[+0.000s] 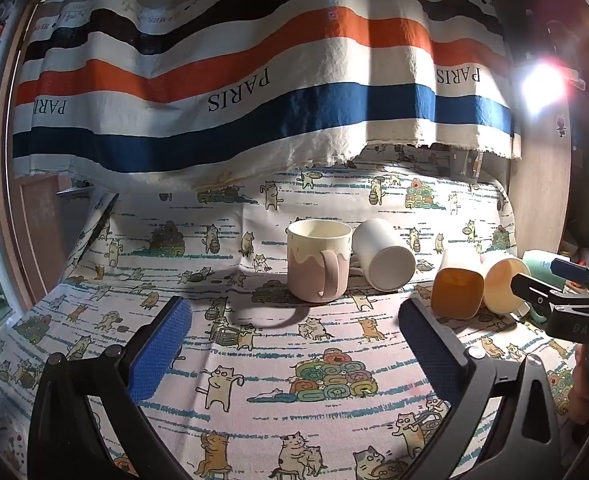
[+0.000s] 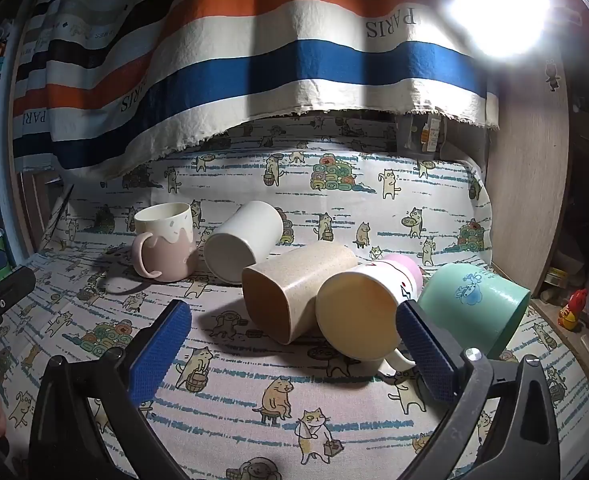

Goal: Flip cup upside down

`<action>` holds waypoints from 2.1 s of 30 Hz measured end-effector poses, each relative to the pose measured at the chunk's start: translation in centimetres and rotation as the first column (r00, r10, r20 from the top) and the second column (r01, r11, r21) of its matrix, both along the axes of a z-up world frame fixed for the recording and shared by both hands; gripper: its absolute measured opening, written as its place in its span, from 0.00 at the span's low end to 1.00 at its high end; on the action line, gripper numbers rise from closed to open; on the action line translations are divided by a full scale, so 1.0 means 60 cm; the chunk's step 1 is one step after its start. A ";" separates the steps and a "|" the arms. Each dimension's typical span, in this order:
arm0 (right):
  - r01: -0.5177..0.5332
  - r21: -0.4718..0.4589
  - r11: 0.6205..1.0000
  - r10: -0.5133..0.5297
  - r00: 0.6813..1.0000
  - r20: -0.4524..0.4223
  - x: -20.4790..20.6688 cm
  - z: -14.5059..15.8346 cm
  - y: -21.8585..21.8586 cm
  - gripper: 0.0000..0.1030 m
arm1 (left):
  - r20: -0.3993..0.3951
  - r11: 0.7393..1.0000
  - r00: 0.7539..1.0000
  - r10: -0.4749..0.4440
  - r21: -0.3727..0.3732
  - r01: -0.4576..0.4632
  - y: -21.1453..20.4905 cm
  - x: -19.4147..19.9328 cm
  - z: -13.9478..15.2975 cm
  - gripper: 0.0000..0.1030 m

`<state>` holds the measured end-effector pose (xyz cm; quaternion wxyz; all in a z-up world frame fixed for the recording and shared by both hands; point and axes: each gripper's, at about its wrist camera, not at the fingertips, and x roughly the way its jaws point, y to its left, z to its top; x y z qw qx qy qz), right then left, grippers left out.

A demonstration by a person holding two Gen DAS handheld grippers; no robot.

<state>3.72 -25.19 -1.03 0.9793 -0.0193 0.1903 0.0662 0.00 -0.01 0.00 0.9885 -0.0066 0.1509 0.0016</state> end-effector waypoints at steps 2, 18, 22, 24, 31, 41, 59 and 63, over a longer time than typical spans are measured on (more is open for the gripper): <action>0.000 0.000 1.000 0.000 1.000 -0.002 0.000 0.000 0.000 1.00 | -0.001 1.000 1.000 0.000 -0.001 0.000 0.000 0.000 0.000 1.00; 0.002 0.003 1.000 -0.002 1.000 -0.004 -0.002 0.004 -0.004 1.00 | -0.002 1.000 1.000 0.000 -0.001 0.000 0.000 0.000 0.000 1.00; -0.011 0.008 1.000 0.011 1.000 -0.007 -0.001 0.003 -0.008 1.00 | 0.000 1.000 1.000 0.003 -0.001 -0.003 0.000 0.000 0.000 1.00; -0.031 0.007 1.000 0.031 0.999 -0.024 0.005 0.001 -0.003 1.00 | -0.001 1.000 1.000 0.007 -0.002 -0.007 0.000 0.001 0.000 1.00; -0.015 0.009 1.000 0.015 1.000 -0.021 0.005 0.000 -0.001 1.00 | 0.000 1.000 1.000 0.007 -0.003 -0.007 0.000 -0.004 0.001 1.00; -0.014 0.011 1.000 0.015 1.000 -0.020 0.005 0.000 -0.002 1.00 | -0.001 1.000 1.000 0.007 -0.002 -0.007 0.000 -0.004 0.001 1.00; -0.013 0.014 1.000 0.014 1.000 -0.020 0.004 0.001 -0.005 1.00 | -0.001 1.000 1.000 0.006 -0.002 -0.006 -0.001 -0.004 0.001 1.00; -0.012 0.014 1.000 0.013 1.000 -0.020 0.003 0.001 -0.004 1.00 | -0.001 1.000 1.000 0.006 -0.003 -0.006 0.000 -0.004 0.001 1.00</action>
